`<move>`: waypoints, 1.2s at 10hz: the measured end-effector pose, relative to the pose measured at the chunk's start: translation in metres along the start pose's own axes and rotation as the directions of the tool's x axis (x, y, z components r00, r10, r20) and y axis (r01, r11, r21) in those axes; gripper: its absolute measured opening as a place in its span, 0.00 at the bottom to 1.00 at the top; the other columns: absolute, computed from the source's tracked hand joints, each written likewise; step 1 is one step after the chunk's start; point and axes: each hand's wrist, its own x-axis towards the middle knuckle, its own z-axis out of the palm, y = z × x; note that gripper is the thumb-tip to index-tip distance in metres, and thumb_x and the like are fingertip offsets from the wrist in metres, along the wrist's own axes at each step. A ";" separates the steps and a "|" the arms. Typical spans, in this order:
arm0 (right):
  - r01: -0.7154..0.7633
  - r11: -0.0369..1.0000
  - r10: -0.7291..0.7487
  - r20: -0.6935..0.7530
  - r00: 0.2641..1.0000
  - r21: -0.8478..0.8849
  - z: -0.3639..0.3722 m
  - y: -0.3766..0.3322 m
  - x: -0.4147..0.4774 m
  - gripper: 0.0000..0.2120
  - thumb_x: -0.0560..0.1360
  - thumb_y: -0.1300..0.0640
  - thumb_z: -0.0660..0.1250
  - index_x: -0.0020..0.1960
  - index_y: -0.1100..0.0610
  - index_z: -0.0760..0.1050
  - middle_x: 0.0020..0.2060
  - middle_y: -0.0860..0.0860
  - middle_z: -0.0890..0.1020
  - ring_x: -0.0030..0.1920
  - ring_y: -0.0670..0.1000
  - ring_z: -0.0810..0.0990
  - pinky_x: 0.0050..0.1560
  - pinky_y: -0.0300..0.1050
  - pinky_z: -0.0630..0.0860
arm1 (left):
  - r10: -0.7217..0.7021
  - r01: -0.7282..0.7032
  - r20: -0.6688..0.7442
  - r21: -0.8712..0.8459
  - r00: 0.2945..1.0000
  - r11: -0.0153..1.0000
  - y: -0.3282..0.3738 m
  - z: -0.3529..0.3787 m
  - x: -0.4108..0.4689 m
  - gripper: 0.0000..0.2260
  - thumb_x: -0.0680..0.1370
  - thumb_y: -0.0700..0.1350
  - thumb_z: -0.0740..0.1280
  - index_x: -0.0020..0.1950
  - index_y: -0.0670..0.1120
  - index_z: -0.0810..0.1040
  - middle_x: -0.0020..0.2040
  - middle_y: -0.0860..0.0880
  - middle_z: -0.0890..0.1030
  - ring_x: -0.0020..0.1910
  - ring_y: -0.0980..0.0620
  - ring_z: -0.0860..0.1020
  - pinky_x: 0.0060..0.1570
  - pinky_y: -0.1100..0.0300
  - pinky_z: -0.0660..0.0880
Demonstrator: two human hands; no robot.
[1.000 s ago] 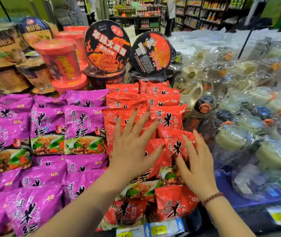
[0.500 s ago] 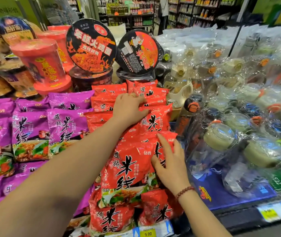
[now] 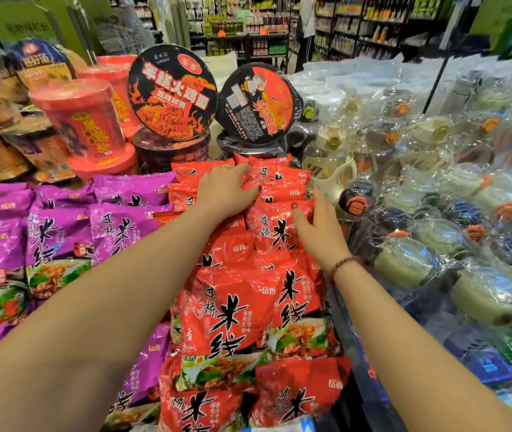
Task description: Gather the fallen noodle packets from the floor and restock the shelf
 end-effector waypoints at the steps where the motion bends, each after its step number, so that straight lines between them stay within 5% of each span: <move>1: -0.196 0.966 0.188 0.058 0.980 0.168 0.000 -0.003 0.048 0.31 0.76 0.42 0.61 0.74 0.56 0.59 0.71 0.52 0.67 0.70 0.53 0.66 0.71 0.49 0.61 | -0.005 0.005 0.059 -0.008 0.998 1.000 -0.003 0.001 -0.001 0.21 0.76 0.57 0.66 0.67 0.53 0.75 0.62 0.48 0.80 0.62 0.44 0.75 0.61 0.51 0.68; 2: -0.367 0.893 0.340 0.144 0.929 0.259 0.001 0.000 0.082 0.43 0.66 0.34 0.66 0.73 0.57 0.63 0.68 0.55 0.72 0.66 0.56 0.72 0.68 0.57 0.68 | 0.014 -0.014 0.012 -0.037 1.000 0.999 -0.007 0.004 -0.003 0.19 0.74 0.57 0.69 0.62 0.53 0.77 0.58 0.48 0.81 0.59 0.45 0.77 0.59 0.52 0.70; 3: -0.295 0.922 0.262 0.159 0.952 0.250 0.006 -0.004 0.095 0.24 0.75 0.45 0.65 0.67 0.56 0.69 0.64 0.54 0.76 0.61 0.55 0.76 0.64 0.57 0.73 | 0.008 -0.009 -0.011 -0.064 1.000 0.998 -0.013 0.004 -0.005 0.18 0.73 0.57 0.70 0.61 0.52 0.79 0.57 0.48 0.81 0.59 0.46 0.77 0.59 0.52 0.71; 4: -0.174 0.955 0.126 0.201 0.971 0.239 0.010 -0.006 0.104 0.20 0.77 0.55 0.67 0.67 0.54 0.69 0.64 0.54 0.76 0.60 0.51 0.76 0.65 0.49 0.72 | -0.005 0.002 -0.019 -0.117 1.000 0.993 -0.015 0.005 -0.005 0.17 0.73 0.56 0.72 0.59 0.51 0.80 0.56 0.49 0.81 0.58 0.47 0.77 0.59 0.54 0.70; 5: -0.091 0.992 0.057 0.323 0.945 0.091 0.010 -0.009 0.101 0.32 0.78 0.52 0.65 0.77 0.55 0.55 0.68 0.49 0.70 0.65 0.48 0.71 0.64 0.39 0.69 | -0.004 -0.002 -0.033 -0.178 0.999 0.984 -0.017 0.010 -0.005 0.15 0.71 0.54 0.74 0.56 0.52 0.81 0.55 0.49 0.81 0.58 0.47 0.77 0.59 0.53 0.70; 6: -0.043 0.998 0.054 0.406 0.912 -0.036 0.006 -0.002 0.104 0.32 0.79 0.52 0.63 0.78 0.53 0.52 0.67 0.46 0.69 0.66 0.46 0.69 0.63 0.37 0.67 | 0.009 -0.024 -0.086 -0.169 0.996 0.985 -0.019 0.016 -0.001 0.24 0.69 0.55 0.76 0.63 0.54 0.78 0.65 0.47 0.73 0.65 0.45 0.70 0.65 0.50 0.68; 7: -0.027 1.000 0.021 0.359 0.933 0.011 0.008 -0.001 0.106 0.26 0.79 0.54 0.63 0.75 0.52 0.60 0.60 0.45 0.73 0.58 0.44 0.72 0.63 0.37 0.68 | 0.056 -0.058 -0.028 -0.057 0.998 0.997 -0.020 0.017 0.006 0.33 0.71 0.59 0.72 0.74 0.56 0.67 0.77 0.48 0.62 0.75 0.46 0.61 0.72 0.50 0.62; 8: 0.026 0.999 -0.015 0.274 0.961 -0.038 0.007 -0.003 0.098 0.24 0.79 0.51 0.63 0.74 0.52 0.62 0.61 0.45 0.74 0.59 0.46 0.74 0.55 0.35 0.68 | 0.058 -0.059 0.052 0.027 0.997 0.998 -0.018 0.017 0.009 0.31 0.75 0.62 0.67 0.76 0.56 0.65 0.78 0.50 0.63 0.76 0.50 0.61 0.73 0.53 0.60; 10: 0.366 0.866 -0.322 0.179 0.930 -0.340 -0.004 0.000 0.082 0.24 0.78 0.50 0.64 0.71 0.57 0.66 0.64 0.54 0.74 0.65 0.54 0.71 0.66 0.47 0.65 | 0.108 -0.108 -0.009 -0.045 0.994 0.993 -0.019 0.004 0.005 0.21 0.73 0.55 0.70 0.65 0.51 0.78 0.65 0.48 0.77 0.65 0.46 0.73 0.64 0.49 0.70; 11: 0.395 0.870 -0.369 0.141 0.919 -0.295 -0.013 0.007 0.068 0.23 0.77 0.51 0.65 0.69 0.56 0.68 0.63 0.52 0.74 0.66 0.52 0.70 0.67 0.47 0.65 | 0.157 -0.163 -0.108 -0.055 0.982 0.985 -0.017 -0.012 -0.007 0.13 0.74 0.52 0.69 0.55 0.49 0.81 0.54 0.47 0.81 0.57 0.43 0.77 0.56 0.48 0.73; 12: 0.364 0.889 -0.348 0.106 0.932 -0.279 -0.025 0.009 0.044 0.23 0.76 0.53 0.66 0.70 0.57 0.68 0.63 0.53 0.74 0.65 0.51 0.70 0.64 0.43 0.63 | 0.279 -0.281 -0.159 0.012 0.947 0.960 -0.012 -0.027 -0.026 0.18 0.72 0.55 0.62 0.54 0.48 0.81 0.50 0.45 0.81 0.54 0.41 0.77 0.53 0.46 0.74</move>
